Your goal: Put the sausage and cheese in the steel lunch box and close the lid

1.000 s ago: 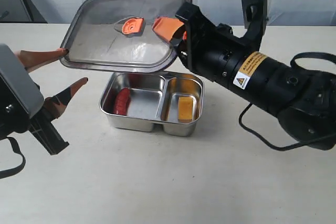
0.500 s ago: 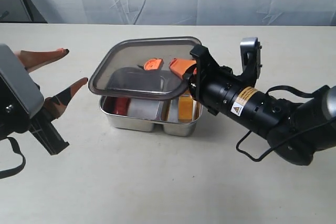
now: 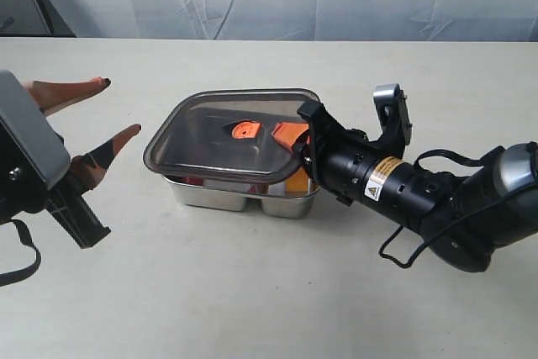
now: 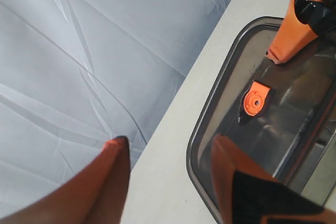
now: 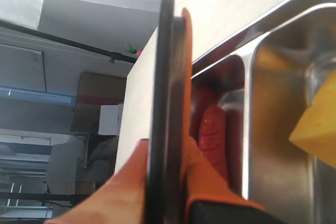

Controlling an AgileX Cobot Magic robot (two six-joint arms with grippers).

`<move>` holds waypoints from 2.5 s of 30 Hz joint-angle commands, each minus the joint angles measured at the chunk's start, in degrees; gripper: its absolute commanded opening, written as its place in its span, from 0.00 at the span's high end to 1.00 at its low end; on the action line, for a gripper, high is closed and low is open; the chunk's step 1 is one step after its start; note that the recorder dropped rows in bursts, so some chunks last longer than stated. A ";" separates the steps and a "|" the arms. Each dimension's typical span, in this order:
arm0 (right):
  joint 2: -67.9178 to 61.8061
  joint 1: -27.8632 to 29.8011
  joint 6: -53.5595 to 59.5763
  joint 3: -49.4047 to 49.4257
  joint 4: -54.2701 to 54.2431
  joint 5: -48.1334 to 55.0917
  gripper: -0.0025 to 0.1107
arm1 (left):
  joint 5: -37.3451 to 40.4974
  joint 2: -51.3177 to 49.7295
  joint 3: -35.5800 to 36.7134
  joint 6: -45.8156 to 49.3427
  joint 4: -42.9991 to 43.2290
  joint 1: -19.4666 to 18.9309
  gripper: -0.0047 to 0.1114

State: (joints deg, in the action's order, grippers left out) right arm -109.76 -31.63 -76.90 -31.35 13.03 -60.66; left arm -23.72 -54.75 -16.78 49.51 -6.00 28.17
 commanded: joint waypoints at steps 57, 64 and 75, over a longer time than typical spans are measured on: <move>-0.10 6.29 -9.53 -2.85 19.13 26.35 0.99 | -0.73 0.10 0.17 -0.56 -0.29 0.34 0.56; -0.03 6.29 -14.69 -2.85 24.32 16.40 0.99 | -0.73 0.10 0.17 -0.56 -0.29 0.34 0.56; 2.98 6.29 -12.66 -2.85 20.68 12.26 0.99 | -0.73 0.10 0.17 -0.56 -0.29 0.34 0.56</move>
State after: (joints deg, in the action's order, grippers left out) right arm -108.01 -25.29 -90.67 -34.61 33.03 -48.45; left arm -23.84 -54.75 -16.78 49.51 -6.00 28.17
